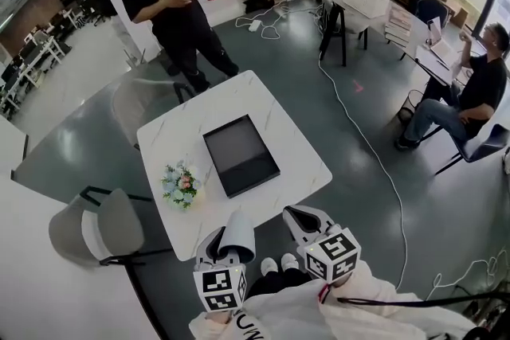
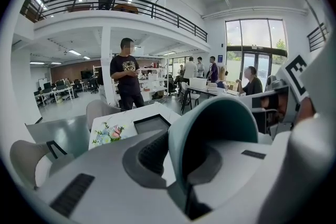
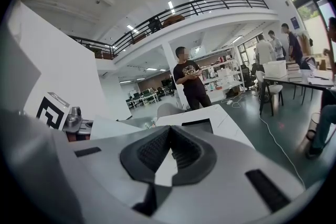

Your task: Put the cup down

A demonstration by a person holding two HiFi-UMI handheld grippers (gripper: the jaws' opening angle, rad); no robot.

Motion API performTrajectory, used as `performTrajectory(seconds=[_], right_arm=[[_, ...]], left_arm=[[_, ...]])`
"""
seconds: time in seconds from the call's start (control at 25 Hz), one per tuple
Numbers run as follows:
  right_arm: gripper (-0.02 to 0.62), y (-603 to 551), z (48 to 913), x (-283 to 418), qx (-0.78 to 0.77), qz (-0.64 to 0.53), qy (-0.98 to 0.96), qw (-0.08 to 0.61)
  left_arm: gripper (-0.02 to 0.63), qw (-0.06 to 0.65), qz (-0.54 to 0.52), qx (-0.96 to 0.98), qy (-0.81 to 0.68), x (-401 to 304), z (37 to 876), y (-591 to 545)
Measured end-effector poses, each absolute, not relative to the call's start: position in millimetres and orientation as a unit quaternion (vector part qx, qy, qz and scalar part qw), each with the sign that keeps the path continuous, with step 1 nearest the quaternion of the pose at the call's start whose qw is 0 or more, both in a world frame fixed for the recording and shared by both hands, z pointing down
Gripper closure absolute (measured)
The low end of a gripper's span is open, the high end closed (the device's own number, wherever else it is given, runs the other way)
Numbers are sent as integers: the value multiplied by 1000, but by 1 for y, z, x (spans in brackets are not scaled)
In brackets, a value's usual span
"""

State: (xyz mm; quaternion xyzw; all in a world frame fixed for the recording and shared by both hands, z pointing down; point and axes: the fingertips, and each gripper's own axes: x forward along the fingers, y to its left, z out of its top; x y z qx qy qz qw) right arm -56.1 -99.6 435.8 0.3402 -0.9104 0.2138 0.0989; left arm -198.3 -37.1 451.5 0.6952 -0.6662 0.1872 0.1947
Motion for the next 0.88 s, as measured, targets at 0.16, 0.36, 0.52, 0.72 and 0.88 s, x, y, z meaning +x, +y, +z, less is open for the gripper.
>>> performTrajectory(seconds=[0.16, 0.36, 0.52, 0.72, 0.88], right_arm=[[591, -105, 439, -60, 342, 216, -909, 100], [591, -113, 445, -67, 350, 220, -905, 103], [591, -118, 451, -73, 353, 224, -902, 108], [591, -130, 458, -77, 360, 229, -897, 112], [591, -144, 464, -78, 368, 229, -894, 113]], left_arm=[[574, 196, 192, 698, -662, -203, 456, -44], [574, 198, 199, 703, -653, -210, 463, -55], [574, 202, 203, 705, -649, -216, 468, -63], [574, 215, 216, 706, -639, -223, 478, -72], [574, 226, 229, 712, -625, -228, 488, -89]])
